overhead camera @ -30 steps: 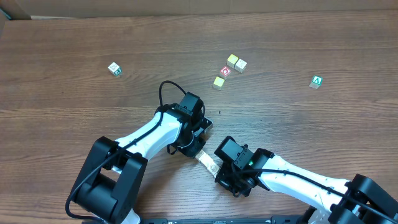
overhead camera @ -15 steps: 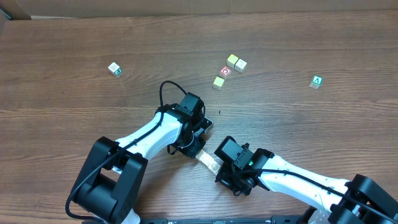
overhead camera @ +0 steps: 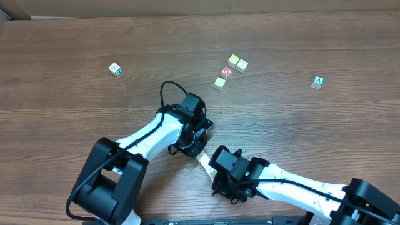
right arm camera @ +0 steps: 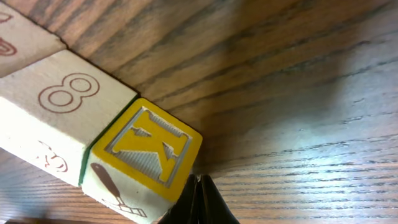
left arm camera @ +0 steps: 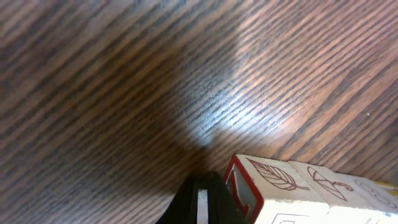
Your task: Flip 4 blocks
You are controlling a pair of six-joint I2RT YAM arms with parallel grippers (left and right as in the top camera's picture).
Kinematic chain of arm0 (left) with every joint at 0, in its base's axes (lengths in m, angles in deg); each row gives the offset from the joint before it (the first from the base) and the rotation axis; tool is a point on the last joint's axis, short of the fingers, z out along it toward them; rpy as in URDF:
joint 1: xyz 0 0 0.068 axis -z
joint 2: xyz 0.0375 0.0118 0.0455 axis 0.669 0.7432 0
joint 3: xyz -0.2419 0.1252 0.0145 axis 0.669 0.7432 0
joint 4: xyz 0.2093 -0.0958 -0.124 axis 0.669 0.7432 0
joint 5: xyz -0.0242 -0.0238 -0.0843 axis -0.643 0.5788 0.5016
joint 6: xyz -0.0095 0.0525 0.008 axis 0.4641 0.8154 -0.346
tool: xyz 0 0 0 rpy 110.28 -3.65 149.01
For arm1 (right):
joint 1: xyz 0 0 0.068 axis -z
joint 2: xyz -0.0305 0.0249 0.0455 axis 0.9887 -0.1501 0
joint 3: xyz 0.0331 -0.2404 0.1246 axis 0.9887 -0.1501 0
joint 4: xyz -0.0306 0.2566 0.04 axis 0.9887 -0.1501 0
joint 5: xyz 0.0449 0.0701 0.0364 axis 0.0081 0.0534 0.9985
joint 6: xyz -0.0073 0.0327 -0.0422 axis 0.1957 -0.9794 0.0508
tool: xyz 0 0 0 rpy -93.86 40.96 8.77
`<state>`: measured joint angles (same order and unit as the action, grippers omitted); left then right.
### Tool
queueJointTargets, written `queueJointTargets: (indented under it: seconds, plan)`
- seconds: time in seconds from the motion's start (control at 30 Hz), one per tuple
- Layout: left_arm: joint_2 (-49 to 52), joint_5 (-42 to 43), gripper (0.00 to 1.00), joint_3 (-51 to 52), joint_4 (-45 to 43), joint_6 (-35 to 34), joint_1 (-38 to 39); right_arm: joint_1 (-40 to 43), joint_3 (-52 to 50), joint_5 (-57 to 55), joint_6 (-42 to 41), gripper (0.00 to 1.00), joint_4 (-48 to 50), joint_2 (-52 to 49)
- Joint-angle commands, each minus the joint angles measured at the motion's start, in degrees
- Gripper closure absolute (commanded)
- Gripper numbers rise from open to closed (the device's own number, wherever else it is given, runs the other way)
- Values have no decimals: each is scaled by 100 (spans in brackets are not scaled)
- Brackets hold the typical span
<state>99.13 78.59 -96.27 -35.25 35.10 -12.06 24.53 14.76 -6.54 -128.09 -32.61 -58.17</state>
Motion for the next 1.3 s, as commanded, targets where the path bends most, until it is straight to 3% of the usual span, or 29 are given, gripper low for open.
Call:
queueJointTargets:
  seconds: [0.0, 1.27]
  plan:
    - [334, 142, 96, 258, -111, 146, 162, -11, 105, -133, -22, 96, 251, 4]
    - [334, 74, 96, 258, -914, 1012, 160, -11, 105, 17, -177, 96, 343, 4]
